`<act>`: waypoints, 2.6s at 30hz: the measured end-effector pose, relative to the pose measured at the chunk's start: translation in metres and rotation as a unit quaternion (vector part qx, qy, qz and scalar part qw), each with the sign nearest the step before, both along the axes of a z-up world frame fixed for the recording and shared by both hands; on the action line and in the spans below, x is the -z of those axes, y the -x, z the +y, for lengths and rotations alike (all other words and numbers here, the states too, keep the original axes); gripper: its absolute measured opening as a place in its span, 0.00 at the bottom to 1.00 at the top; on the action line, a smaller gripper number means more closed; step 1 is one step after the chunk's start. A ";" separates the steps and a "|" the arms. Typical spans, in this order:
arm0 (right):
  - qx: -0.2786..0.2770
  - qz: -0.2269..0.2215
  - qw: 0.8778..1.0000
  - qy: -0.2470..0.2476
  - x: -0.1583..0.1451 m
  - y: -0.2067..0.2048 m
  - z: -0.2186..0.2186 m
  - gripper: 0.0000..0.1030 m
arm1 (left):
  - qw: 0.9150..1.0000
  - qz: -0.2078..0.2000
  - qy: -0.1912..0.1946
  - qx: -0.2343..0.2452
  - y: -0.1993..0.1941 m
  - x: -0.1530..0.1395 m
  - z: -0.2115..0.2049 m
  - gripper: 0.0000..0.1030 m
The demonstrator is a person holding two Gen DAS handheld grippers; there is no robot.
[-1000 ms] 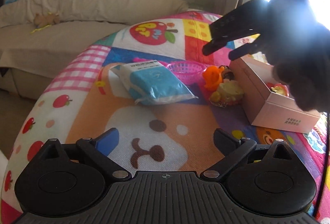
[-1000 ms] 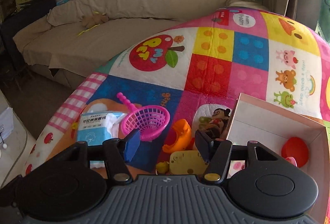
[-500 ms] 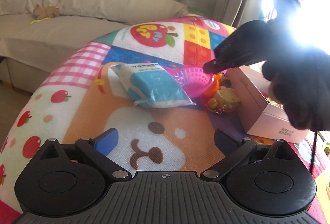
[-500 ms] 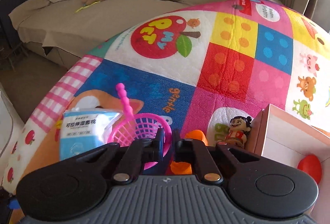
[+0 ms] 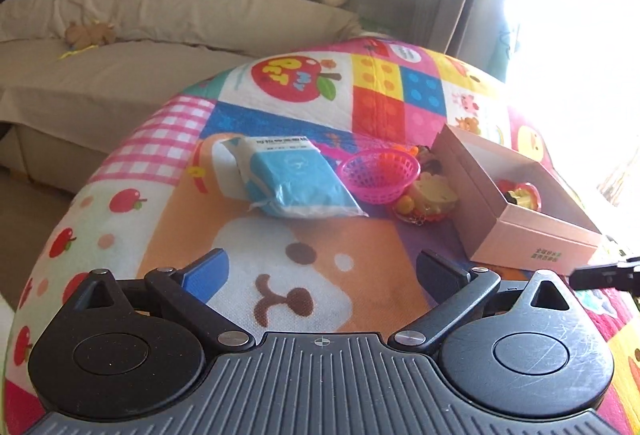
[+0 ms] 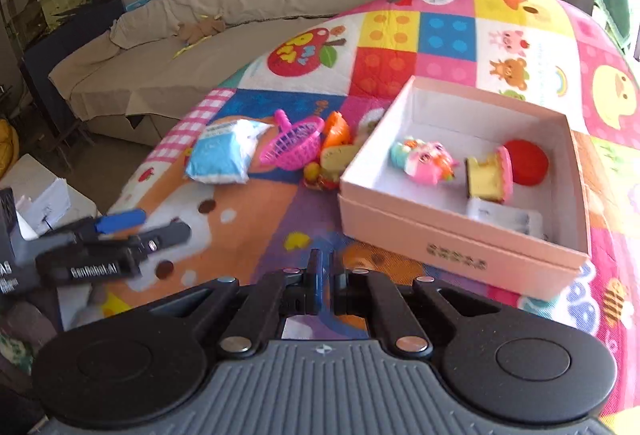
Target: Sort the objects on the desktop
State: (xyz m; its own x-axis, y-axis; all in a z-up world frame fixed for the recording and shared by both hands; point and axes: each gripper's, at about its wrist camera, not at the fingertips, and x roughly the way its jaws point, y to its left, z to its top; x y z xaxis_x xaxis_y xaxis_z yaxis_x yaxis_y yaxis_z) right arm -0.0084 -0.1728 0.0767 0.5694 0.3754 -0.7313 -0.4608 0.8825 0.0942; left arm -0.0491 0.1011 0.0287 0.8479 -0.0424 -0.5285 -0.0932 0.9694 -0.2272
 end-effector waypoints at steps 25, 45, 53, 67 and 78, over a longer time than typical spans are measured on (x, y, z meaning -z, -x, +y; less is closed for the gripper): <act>0.162 -0.029 0.986 0.001 0.063 0.022 -0.070 0.69 | 0.958 0.023 -0.247 0.147 -0.098 0.016 -0.089 0.14; 0.069 -0.132 0.989 -0.008 0.007 0.038 -0.021 0.88 | 0.973 0.010 -0.128 0.190 0.025 -0.023 -0.061 0.93; -0.141 -0.216 0.964 0.073 0.010 0.058 0.083 0.96 | 0.991 0.057 -0.114 0.049 0.011 -0.010 -0.004 0.94; -0.109 -0.124 0.982 0.094 0.052 0.012 0.089 0.94 | 0.993 0.062 -0.088 0.056 0.006 0.001 0.002 0.97; -0.048 -0.060 0.997 0.003 0.046 -0.016 0.051 0.97 | 0.992 0.074 -0.090 0.050 0.001 0.003 -0.002 0.98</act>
State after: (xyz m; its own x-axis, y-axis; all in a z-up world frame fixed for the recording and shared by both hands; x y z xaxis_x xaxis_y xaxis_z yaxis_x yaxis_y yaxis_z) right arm 0.0081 -0.1215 0.0310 0.6140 0.4289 -0.6626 -0.5510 0.8340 0.0292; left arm -0.0499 0.0992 0.0257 0.7566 -0.0164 -0.6537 -0.0138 0.9991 -0.0411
